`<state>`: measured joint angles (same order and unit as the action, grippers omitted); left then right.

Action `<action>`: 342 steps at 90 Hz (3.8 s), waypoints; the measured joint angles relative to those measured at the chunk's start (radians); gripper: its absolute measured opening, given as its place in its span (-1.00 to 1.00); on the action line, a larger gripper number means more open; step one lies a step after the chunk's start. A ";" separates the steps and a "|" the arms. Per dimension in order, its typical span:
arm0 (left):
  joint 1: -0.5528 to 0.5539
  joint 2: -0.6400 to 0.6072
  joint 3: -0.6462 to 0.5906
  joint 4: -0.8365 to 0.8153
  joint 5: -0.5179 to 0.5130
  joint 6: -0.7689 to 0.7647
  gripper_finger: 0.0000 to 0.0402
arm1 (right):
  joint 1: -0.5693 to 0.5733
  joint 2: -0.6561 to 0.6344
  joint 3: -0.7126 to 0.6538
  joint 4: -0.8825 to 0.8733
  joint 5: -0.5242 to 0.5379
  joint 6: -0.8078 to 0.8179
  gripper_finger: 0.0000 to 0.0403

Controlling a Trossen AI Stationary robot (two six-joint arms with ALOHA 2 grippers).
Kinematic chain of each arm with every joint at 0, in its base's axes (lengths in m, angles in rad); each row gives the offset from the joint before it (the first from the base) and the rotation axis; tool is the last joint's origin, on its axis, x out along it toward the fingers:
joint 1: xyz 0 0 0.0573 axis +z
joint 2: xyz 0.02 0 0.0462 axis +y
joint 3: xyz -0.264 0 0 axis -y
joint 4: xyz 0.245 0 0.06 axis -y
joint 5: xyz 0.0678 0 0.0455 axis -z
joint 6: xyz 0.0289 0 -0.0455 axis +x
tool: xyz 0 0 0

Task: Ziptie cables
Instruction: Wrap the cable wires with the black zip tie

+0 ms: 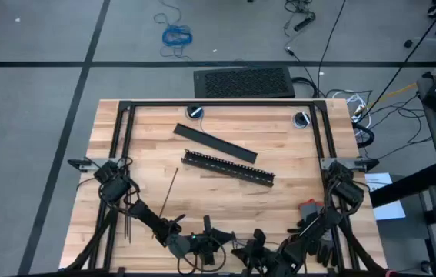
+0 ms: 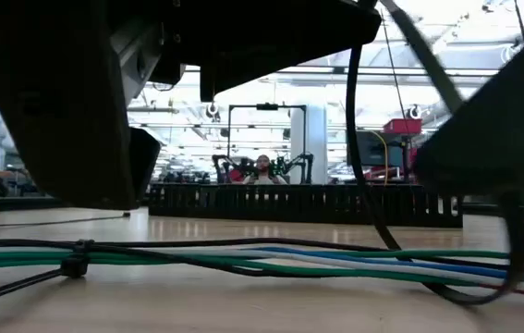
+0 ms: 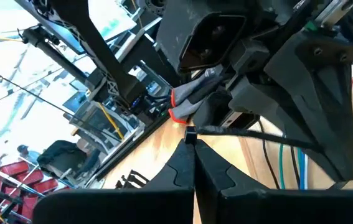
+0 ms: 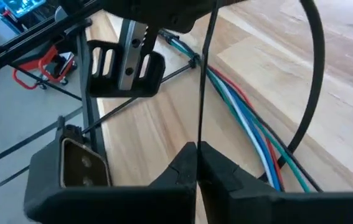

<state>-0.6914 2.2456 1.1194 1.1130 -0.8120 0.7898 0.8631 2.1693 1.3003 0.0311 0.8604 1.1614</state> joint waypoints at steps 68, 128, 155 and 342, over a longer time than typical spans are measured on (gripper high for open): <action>-0.006 0.000 0.000 0.002 -0.003 0.001 -1.00 | 0.003 0.000 0.000 -0.034 0.005 0.026 -1.00; -0.011 0.000 0.000 -0.055 -0.007 -0.043 -1.00 | -0.026 -0.001 0.000 -0.047 -0.016 0.111 -1.00; -0.011 0.000 0.000 -0.050 -0.006 -0.043 -1.00 | -0.031 -0.002 0.000 -0.040 0.026 0.111 -1.00; 0.002 0.000 0.000 -0.128 0.001 -0.138 -1.00 | 0.042 -0.235 0.022 -0.292 0.203 -0.191 -0.02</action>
<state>-0.6898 2.2456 1.1198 0.9852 -0.8108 0.6514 0.9055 1.9339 1.3228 -0.2606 1.0634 0.9700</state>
